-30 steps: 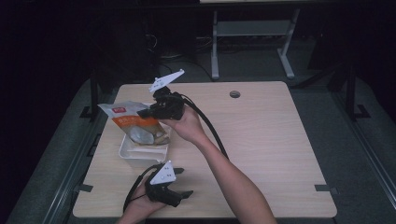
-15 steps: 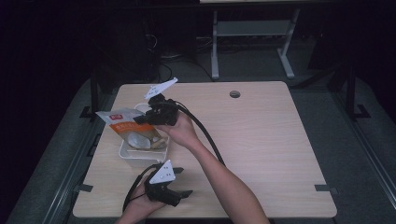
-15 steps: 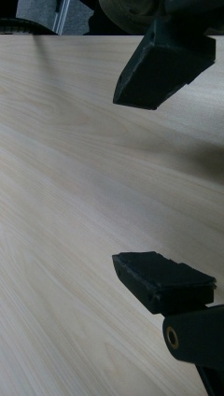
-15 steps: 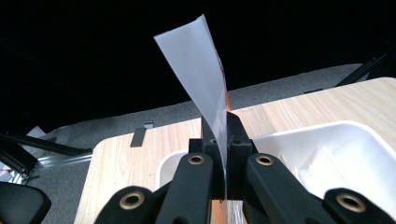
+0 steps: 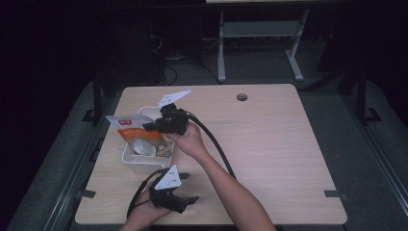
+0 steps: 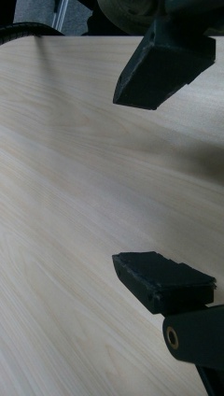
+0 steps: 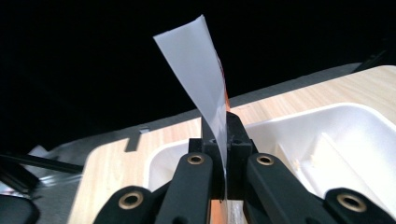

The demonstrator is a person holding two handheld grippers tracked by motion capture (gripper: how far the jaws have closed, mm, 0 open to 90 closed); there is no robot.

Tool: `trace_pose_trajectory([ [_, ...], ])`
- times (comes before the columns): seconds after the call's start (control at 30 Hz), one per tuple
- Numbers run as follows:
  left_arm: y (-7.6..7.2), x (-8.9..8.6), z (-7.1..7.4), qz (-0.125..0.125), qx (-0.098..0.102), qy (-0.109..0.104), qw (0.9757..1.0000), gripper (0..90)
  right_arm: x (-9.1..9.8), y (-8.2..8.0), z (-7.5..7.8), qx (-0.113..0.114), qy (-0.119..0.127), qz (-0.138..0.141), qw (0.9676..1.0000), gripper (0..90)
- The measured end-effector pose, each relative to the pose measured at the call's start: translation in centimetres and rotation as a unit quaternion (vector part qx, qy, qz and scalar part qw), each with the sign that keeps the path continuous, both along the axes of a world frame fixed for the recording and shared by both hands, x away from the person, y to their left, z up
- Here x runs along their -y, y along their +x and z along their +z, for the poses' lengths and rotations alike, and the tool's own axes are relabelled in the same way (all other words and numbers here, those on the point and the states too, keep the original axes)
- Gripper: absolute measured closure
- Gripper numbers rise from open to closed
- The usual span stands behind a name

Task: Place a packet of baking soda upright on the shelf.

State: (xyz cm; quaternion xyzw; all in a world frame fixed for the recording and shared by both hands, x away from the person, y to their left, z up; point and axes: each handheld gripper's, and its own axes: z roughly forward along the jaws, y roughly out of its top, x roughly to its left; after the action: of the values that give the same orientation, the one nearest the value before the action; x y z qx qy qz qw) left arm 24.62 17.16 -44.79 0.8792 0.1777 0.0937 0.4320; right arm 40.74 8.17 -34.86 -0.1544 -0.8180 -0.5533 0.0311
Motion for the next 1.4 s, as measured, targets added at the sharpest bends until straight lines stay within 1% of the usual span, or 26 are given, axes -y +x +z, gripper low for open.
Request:
trace_pose_trajectory([
  [0.03, 0.0, 0.0, 0.0, 0.001, 0.000, 0.000, 1.0000, 18.7, 0.0, -0.1, 0.0, 0.004, -0.009, -0.002, 1.0000, 87.0],
  [0.13, 0.1, 0.0, 0.0, 0.001, -0.001, 0.000, 1.0000, 18.7, -0.3, -0.1, -0.3, 0.007, -0.037, 0.005, 0.9993, 81.7],
  [0.17, 0.1, 0.0, 0.0, 0.001, -0.001, 0.000, 1.0000, 18.6, -0.3, -0.1, -0.3, 0.007, -0.037, 0.005, 0.9993, 81.7],
  [0.23, 0.1, 0.0, 0.0, 0.000, -0.001, 0.001, 1.0000, 18.6, -0.4, -0.3, -0.5, 0.013, -0.054, 0.007, 0.9984, 82.1],
  [0.27, 0.1, 0.0, 0.0, 0.000, -0.001, 0.001, 1.0000, 18.6, -0.4, -0.3, -0.6, 0.012, -0.055, 0.006, 0.9984, 82.0],
  [0.3, 0.1, 0.0, 0.0, 0.000, -0.001, 0.001, 1.0000, 18.6, -0.3, -0.2, -0.7, 0.005, -0.056, 0.009, 0.9984, 81.6],
  [0.33, 0.1, 0.0, 0.0, 0.000, -0.001, 0.001, 1.0000, 18.6, -0.3, -0.2, -0.7, 0.005, -0.056, 0.009, 0.9984, 81.6],
  [0.4, 0.1, 0.0, 0.0, 0.000, -0.001, 0.001, 1.0000, 18.6, -0.3, -0.2, -0.9, 0.001, -0.066, 0.013, 0.9977, 79.8],
  [0.47, 0.1, 0.0, 0.0, 0.000, -0.001, 0.001, 1.0000, 18.6, -0.3, -0.2, -1.0, 0.002, -0.070, 0.014, 0.9974, 78.7],
  [0.5, 0.1, 0.0, 0.0, 0.000, -0.001, 0.001, 1.0000, 18.6, -0.3, -0.2, -1.0, -0.002, -0.075, 0.015, 0.9971, 78.4],
  [0.53, 0.1, 0.0, 0.0, 0.000, -0.001, 0.001, 1.0000, 18.6, -0.3, -0.2, -1.1, 0.000, -0.081, 0.018, 0.9965, 77.2],
  [0.57, 0.1, 0.0, 0.0, 0.000, -0.001, 0.001, 1.0000, 18.6, -0.3, -0.2, -1.1, 0.000, -0.081, 0.018, 0.9965, 77.2],
  [0.63, 0.1, 0.0, 0.0, 0.001, -0.001, 0.001, 1.0000, 18.6, -0.3, -0.3, -1.3, -0.002, -0.091, 0.022, 0.9956, 75.5],
  [0.67, 0.1, 0.0, 0.0, 0.001, -0.002, 0.001, 1.0000, 18.6, -0.3, -0.3, -1.4, 0.001, -0.097, 0.022, 0.9951, 76.4],
  [0.7, 0.1, 0.0, 0.0, 0.001, -0.002, 0.001, 1.0000, 18.6, -0.3, -0.3, -1.5, -0.002, -0.099, 0.024, 0.9948, 78.9],
  [0.77, 0.1, 0.1, 0.0, 0.000, -0.002, 0.002, 1.0000, 18.6, -0.4, -0.4, -1.6, 0.001, -0.104, 0.027, 0.9942, 84.6],
  [0.9, 0.0, 0.1, 0.0, 0.001, -0.003, 0.002, 1.0000, 18.6, -0.5, -0.6, -1.7, 0.003, -0.111, 0.025, 0.9935, 86.7],
  [0.97, 0.0, 0.2, 0.0, 0.001, -0.004, 0.002, 1.0000, 18.6, -0.5, -0.6, -2.0, 0.007, -0.120, 0.025, 0.9924, 88.5],
  [1.1, 0.0, 0.2, 0.0, 0.000, -0.003, 0.002, 1.0000, 18.7, -0.2, -0.6, -2.4, -0.001, -0.117, 0.022, 0.9929, 88.8],
  [1.13, 0.0, 0.2, 0.0, -0.001, -0.002, 0.003, 1.0000, 18.6, -0.1, -0.6, -2.6, 0.000, -0.121, 0.021, 0.9925, 88.9],
  [1.17, 0.0, 0.3, 0.0, -0.002, -0.001, 0.003, 1.0000, 18.6, 0.1, -0.5, -2.9, -0.005, -0.124, 0.020, 0.9920, 88.8],
  [1.27, 0.0, 0.3, 0.0, -0.003, 0.000, 0.005, 1.0000, 18.6, 0.4, -0.5, -3.3, -0.007, -0.132, 0.018, 0.9911, 88.8],
  [1.4, 0.0, 0.3, 0.0, -0.002, -0.001, 0.005, 1.0000, 18.6, 0.8, -0.3, -3.8, -0.016, -0.130, 0.017, 0.9912, 88.9],
])
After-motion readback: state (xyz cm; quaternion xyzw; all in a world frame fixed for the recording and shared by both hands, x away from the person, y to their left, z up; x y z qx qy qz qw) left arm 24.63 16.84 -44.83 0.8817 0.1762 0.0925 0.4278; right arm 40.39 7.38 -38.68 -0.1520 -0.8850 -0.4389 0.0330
